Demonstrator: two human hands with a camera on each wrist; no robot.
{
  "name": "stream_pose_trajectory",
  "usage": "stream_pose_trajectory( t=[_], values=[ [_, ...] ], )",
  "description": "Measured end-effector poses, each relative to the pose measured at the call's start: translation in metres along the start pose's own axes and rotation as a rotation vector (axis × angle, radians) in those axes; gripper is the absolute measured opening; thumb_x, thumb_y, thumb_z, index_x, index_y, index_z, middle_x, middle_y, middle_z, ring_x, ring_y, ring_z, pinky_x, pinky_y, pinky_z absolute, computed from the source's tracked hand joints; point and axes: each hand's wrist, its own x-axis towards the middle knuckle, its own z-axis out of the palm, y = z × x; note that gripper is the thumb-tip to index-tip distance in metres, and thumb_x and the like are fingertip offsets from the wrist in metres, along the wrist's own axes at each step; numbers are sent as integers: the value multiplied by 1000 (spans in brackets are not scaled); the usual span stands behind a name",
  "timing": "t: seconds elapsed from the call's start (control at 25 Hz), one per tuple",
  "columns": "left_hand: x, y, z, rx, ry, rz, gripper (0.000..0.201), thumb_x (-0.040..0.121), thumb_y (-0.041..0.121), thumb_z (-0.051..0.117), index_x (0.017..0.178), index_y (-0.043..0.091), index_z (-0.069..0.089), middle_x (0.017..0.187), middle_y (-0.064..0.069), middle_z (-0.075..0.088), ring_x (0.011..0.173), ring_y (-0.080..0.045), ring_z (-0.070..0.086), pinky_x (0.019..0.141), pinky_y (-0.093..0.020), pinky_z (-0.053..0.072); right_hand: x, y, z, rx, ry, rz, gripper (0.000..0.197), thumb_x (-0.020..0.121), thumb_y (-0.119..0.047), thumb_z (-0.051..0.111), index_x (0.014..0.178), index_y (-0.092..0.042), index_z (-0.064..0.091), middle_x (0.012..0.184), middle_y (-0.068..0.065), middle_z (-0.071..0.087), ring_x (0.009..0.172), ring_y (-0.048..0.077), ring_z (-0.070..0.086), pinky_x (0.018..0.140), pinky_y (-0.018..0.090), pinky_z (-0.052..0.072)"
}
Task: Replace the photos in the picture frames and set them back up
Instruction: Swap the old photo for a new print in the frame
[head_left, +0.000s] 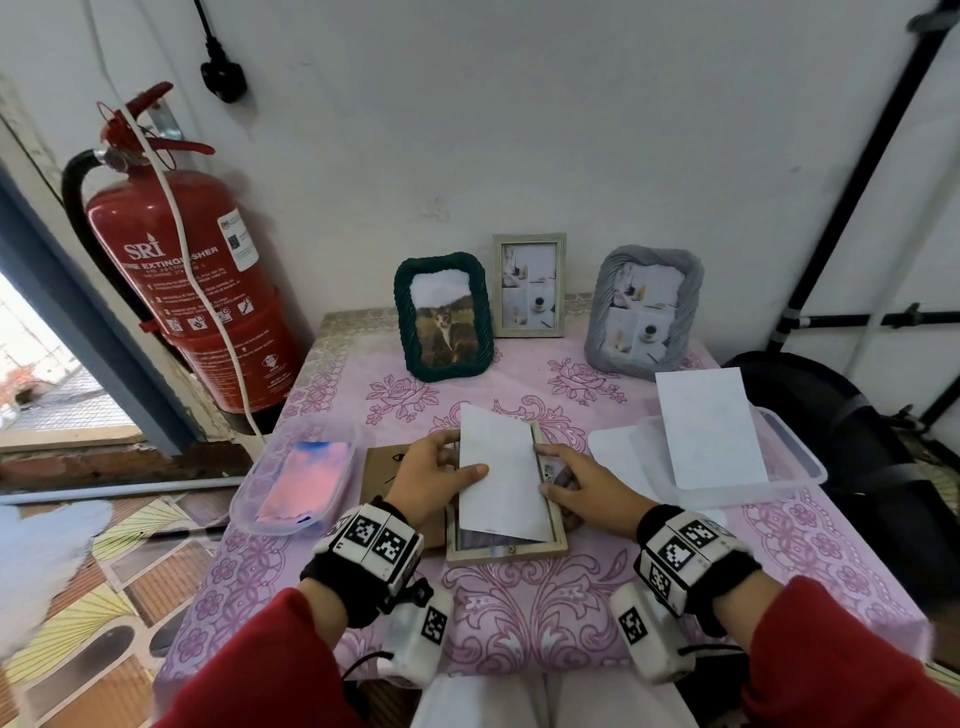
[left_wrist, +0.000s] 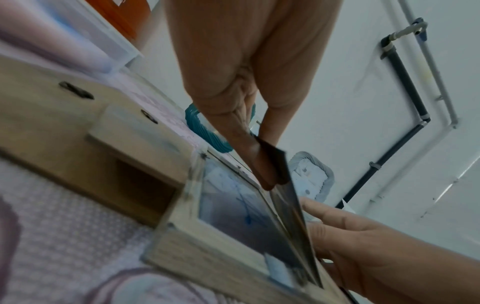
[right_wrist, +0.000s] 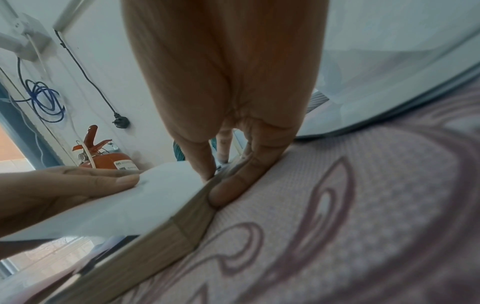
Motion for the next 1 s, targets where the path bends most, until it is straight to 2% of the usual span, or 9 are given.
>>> stream_pose_trajectory(
  t=[0.08,0.2,0.28,0.4,0.52,0.64,0.76,0.84,1.0],
  values=[
    [-2,2,-4,-18,59,17,46,78,2,71,120,1,52,106,-21,66,94,-29,63,78,-39,54,-2,-3,-2,9,-20,-6,55,93,-12,54,142,-17,31,79,1,48,74,14,51,74,28,49],
    [-7,5,-9,-91,100,27,38,78,5,71,112,0,55,100,-22,69,83,-27,67,63,-30,56,-13,-9,-11,91,-87,-6,60,90,-15,60,136,-34,26,91,4,49,69,11,54,62,18,52],
    [-9,7,-9,-110,113,35,35,78,7,72,108,0,56,95,-22,70,78,-26,68,60,-29,56,-20,-12,-22,-21,-18,-66,55,87,-16,63,134,-29,37,104,6,47,71,11,55,63,12,49],
    [-11,11,1,-103,144,60,27,77,11,75,98,5,60,83,-22,68,75,-26,65,68,-33,54,-36,-16,-51,-259,158,-226,35,84,-15,66,117,-20,59,103,2,49,83,12,53,71,5,41],
    [-9,17,21,-168,140,81,20,79,14,72,94,12,60,78,-9,70,72,-18,66,60,-23,54,-58,-8,-82,-680,222,-171,38,81,-37,67,116,-28,56,106,-4,51,101,15,48,84,23,37],
    [-4,20,39,-231,113,70,11,87,12,63,97,10,57,88,-10,68,73,-17,65,58,-22,55,-79,9,-100,-833,227,-8,46,77,-47,66,118,-34,51,110,-9,50,107,14,45,84,28,31],
    [-1,22,57,-258,64,20,16,92,8,55,106,2,54,83,-11,65,63,-17,62,53,-24,54,-92,28,-106,-820,190,43,24,83,-31,61,106,-29,59,108,-9,58,105,14,49,87,28,35],
    [-2,22,69,-257,34,14,13,92,6,54,105,2,53,80,-11,65,57,-18,61,49,-25,54,-98,39,-108,-676,235,2,12,86,-17,59,97,-20,62,103,-6,65,101,16,56,85,27,41],
    [-3,19,89,-272,-16,-30,10,92,2,53,100,1,48,73,-13,62,43,-12,60,43,-24,53,-101,49,-109,-511,323,-86,11,85,-3,57,87,-13,62,94,0,69,93,18,62,80,30,47]
  ],
)
